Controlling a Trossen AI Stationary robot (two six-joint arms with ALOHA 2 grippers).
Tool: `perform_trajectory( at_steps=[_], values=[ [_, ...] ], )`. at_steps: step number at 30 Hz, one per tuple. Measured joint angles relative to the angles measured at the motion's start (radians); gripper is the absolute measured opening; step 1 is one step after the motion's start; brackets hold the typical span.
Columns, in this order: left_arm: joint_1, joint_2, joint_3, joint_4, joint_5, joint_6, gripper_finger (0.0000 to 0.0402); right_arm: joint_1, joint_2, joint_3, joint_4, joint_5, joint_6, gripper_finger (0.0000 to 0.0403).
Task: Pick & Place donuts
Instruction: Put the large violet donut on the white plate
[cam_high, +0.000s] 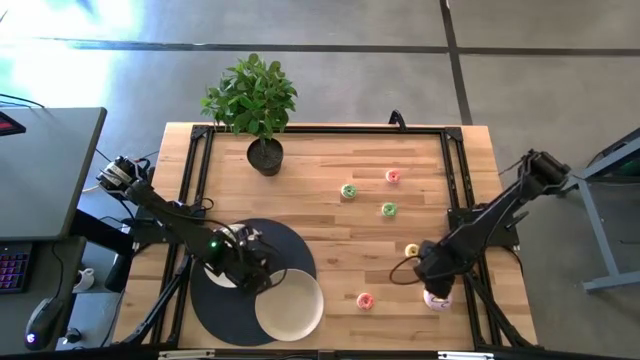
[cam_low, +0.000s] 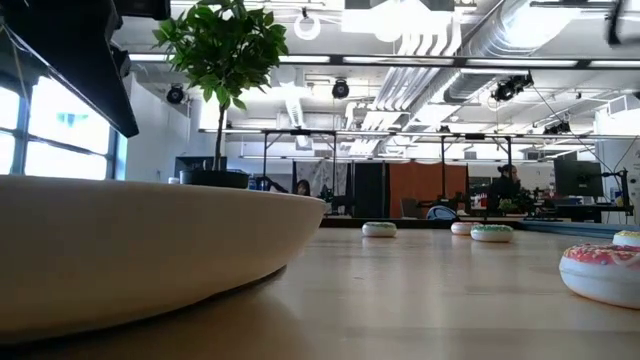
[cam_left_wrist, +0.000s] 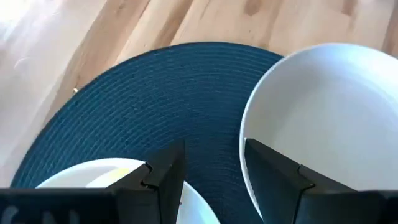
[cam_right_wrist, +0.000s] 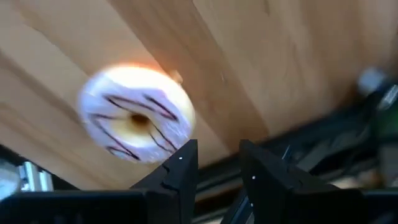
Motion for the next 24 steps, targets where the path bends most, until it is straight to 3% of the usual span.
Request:
perform_trajectory(
  at_steps=[5, 9, 15, 24],
  values=[
    [0.0, 0.0, 0.0, 0.002, -0.009, 0.086, 0.0163, 0.057, 0.0, -0.11, 0.179, -0.138, 0.222, 0.0114],
    [0.0, 0.0, 0.0, 0.002, -0.03, 0.168, 0.0163, 0.091, 0.0, -0.146, 0.361, -0.14, 0.278, 0.0114],
    [0.0, 0.0, 0.0, 0.002, -0.067, 0.223, 0.0163, 0.094, 0.0, -0.151, 0.382, 0.023, 0.333, 0.0114],
    [0.001, 0.0, 0.0, 0.003, -0.057, 0.225, 0.0163, 0.094, -0.002, -0.165, 0.304, 0.139, 0.299, 0.0114]
  ],
)
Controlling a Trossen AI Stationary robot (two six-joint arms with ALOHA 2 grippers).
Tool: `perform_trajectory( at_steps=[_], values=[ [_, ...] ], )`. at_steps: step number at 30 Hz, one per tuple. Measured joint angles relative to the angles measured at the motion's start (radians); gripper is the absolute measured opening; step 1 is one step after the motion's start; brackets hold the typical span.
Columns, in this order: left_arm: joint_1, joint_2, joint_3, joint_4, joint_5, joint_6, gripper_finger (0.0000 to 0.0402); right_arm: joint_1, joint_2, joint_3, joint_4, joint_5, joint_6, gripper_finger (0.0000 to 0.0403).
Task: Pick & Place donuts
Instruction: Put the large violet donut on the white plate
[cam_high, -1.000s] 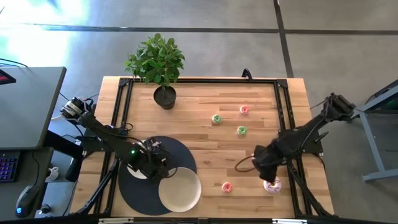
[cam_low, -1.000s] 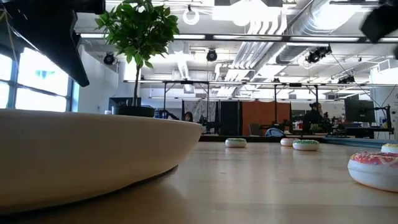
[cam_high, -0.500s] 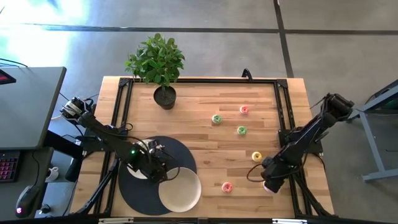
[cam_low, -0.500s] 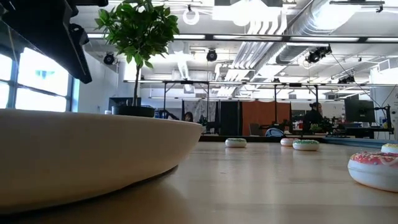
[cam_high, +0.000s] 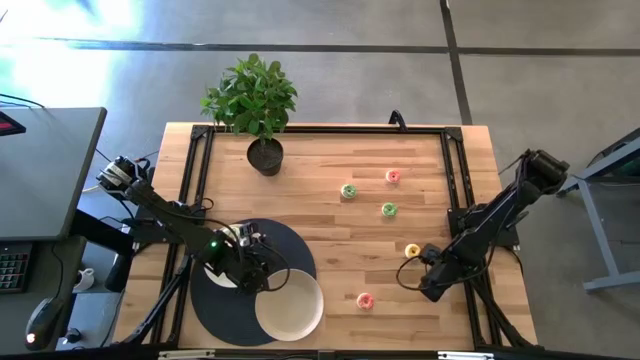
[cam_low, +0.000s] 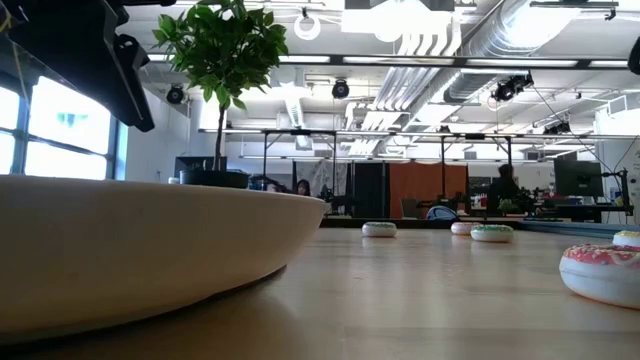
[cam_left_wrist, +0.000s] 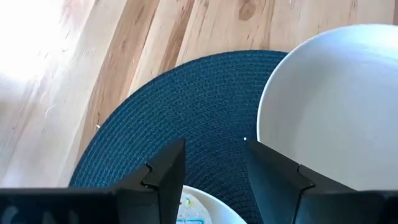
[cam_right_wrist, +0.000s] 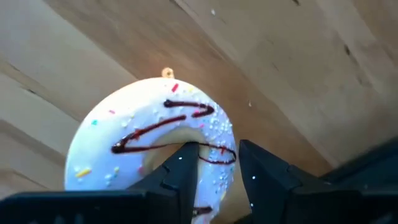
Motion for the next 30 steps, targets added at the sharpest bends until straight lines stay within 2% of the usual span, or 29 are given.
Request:
perform_trajectory(
  at_steps=[5, 8, 12, 17, 19, 22, 25, 27, 30],
  values=[
    [0.0, 0.0, 0.0, 0.011, 0.006, -0.002, 0.0163, -0.001, -0.002, -0.088, 0.156, -0.044, 0.017, 0.0103],
    [0.0, 0.0, 0.0, 0.031, 0.013, -0.002, 0.0163, -0.002, -0.006, -0.133, 0.247, -0.078, 0.017, 0.007],
    [0.0, 0.0, 0.0, 0.039, 0.019, -0.002, 0.0163, -0.007, -0.014, -0.136, 0.256, -0.07, -0.05, 0.0015],
    [0.0, 0.0, 0.0, 0.042, 0.018, -0.002, 0.0163, -0.04, -0.065, -0.071, 0.214, -0.002, -0.095, 0.003],
    [0.0, 0.0, 0.0, 0.045, 0.011, -0.001, 0.0163, -0.052, -0.089, -0.029, 0.213, 0.074, -0.168, 0.0032],
    [0.0, 0.0, 0.0, 0.05, -0.01, 0.001, 0.0163, -0.078, -0.105, 0.03, 0.214, 0.244, -0.345, 0.0022],
    [0.0, 0.0, 0.0, 0.05, -0.045, 0.001, 0.0163, -0.116, -0.109, 0.08, 0.264, 0.501, -0.537, 0.0012],
    [0.0, 0.0, 0.0, 0.05, -0.094, 0.001, 0.0163, -0.15, -0.108, 0.083, 0.343, 0.68, -0.651, 0.0011],
    [0.0, 0.0, 0.0, 0.081, -0.165, -0.006, 0.0163, -0.21, -0.108, 0.065, 0.508, 0.894, -0.779, 0.0015]
  ],
)
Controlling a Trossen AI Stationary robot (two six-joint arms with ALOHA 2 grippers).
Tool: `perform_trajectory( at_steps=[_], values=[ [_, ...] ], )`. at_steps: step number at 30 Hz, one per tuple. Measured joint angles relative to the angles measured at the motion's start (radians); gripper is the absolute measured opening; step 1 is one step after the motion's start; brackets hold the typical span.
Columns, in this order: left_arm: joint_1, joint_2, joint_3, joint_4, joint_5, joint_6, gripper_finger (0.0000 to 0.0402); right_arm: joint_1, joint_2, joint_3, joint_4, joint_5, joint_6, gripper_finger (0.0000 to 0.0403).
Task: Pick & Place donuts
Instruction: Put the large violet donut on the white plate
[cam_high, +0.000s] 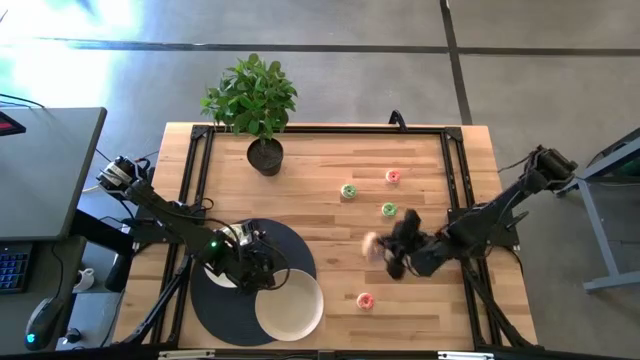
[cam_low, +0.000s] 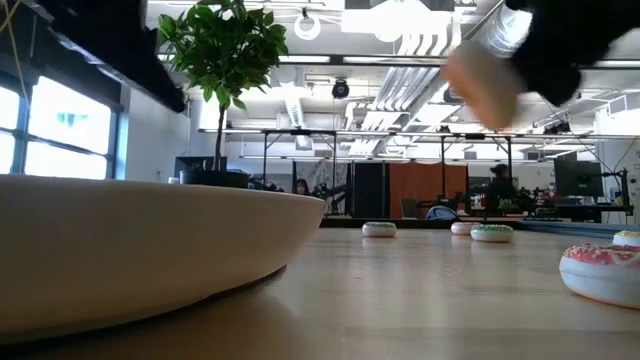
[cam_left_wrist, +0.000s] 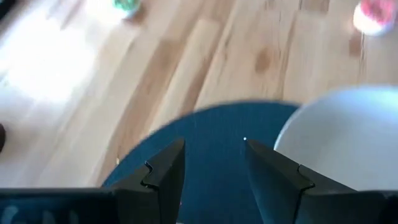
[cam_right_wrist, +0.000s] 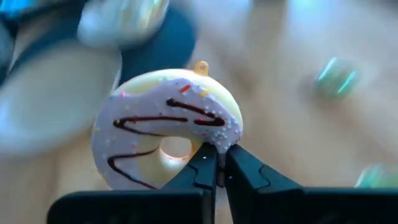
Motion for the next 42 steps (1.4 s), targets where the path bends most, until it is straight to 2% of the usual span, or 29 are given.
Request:
perform_trajectory(
  at_steps=[3, 6, 11, 19, 29, 36, 42],
  values=[
    [0.009, 0.0, 0.0, 0.07, -0.066, 0.0, 0.0163, -0.061, 0.018, -0.028, 0.134, 0.144, -0.095, 0.0018],
    [0.041, 0.013, 0.0, 0.169, -0.112, -0.001, 0.0163, -0.127, 0.056, -0.05, 0.254, 0.194, -0.156, 0.0016],
    [0.126, 0.017, 0.0, 0.315, -0.075, 0.005, 0.0163, -0.218, 0.151, -0.071, 0.429, 0.18, -0.258, 0.0015],
    [0.276, 0.017, 0.0, 0.441, 0.038, 0.149, 0.0163, -0.291, 0.239, -0.07, 0.61, 0.167, -0.37, 0.0023],
    [0.398, 0.017, 0.0, 0.591, 0.195, 0.237, 0.0163, -0.34, 0.241, -0.069, 0.777, 0.047, -0.47, 0.0026],
    [0.443, 0.017, 0.0, 0.712, 0.247, 0.321, 0.0163, -0.412, 0.241, -0.069, 0.882, -0.086, -0.512, 0.0027],
    [0.48, 0.017, 0.0, 0.702, 0.278, 0.344, 0.0163, -0.436, 0.241, -0.069, 0.885, -0.139, -0.507, 0.0027]
  ],
)
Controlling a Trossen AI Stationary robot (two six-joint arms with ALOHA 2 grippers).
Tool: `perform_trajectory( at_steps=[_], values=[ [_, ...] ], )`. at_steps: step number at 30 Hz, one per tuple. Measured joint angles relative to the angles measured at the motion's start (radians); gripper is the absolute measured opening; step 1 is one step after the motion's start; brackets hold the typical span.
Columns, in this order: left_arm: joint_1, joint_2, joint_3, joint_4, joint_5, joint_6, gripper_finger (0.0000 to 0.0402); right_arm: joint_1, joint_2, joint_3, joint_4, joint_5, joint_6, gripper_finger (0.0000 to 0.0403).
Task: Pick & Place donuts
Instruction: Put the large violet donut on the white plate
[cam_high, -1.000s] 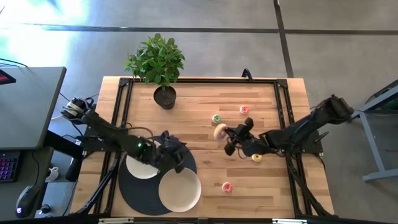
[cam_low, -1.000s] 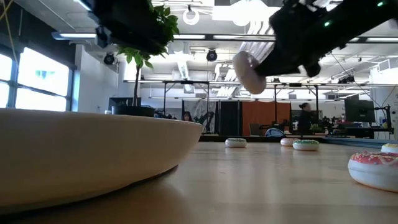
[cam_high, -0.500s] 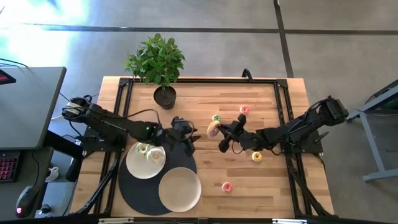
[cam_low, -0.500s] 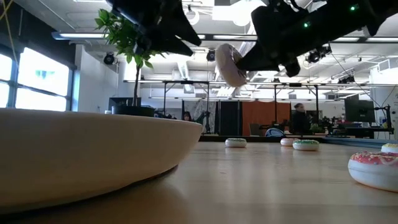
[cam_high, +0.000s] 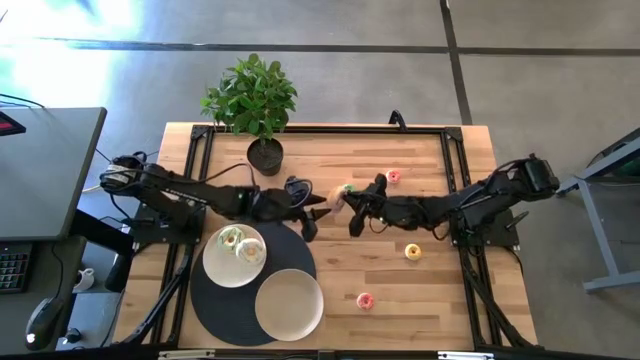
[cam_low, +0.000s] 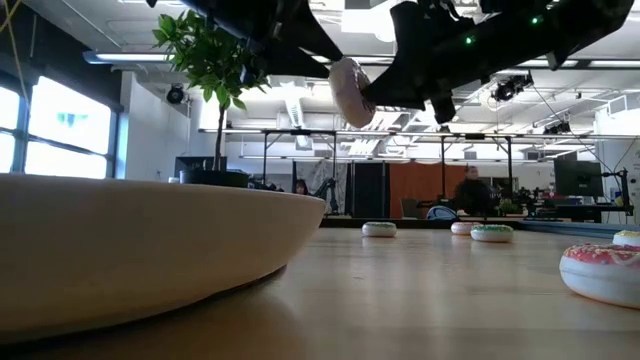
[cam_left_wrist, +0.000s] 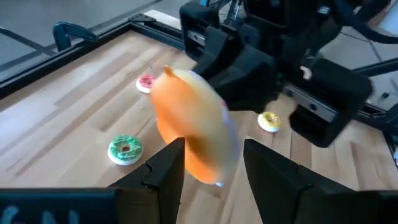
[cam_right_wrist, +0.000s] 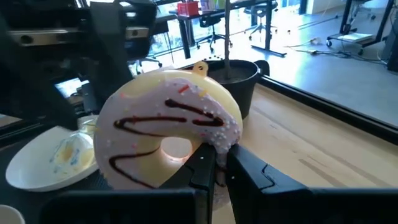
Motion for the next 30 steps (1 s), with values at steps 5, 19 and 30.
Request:
perform_trajectory(
  at_steps=[5, 19, 30],
  values=[
    [0.0, 0.043, 0.001, 0.036, 0.012, 0.004, 0.0163, 0.001, 0.0, 0.0, 0.0, -0.004, 0.001, 0.0027],
    [0.024, 0.117, 0.0, 0.135, 0.027, 0.03, 0.0147, 0.0, 0.0, 0.0, -0.002, -0.008, -0.005, 0.0028],
    [0.025, 0.117, 0.0, 0.096, 0.068, 0.056, 0.0015, 0.001, 0.0, 0.0, -0.061, -0.063, -0.001, 0.0049]
  ],
)
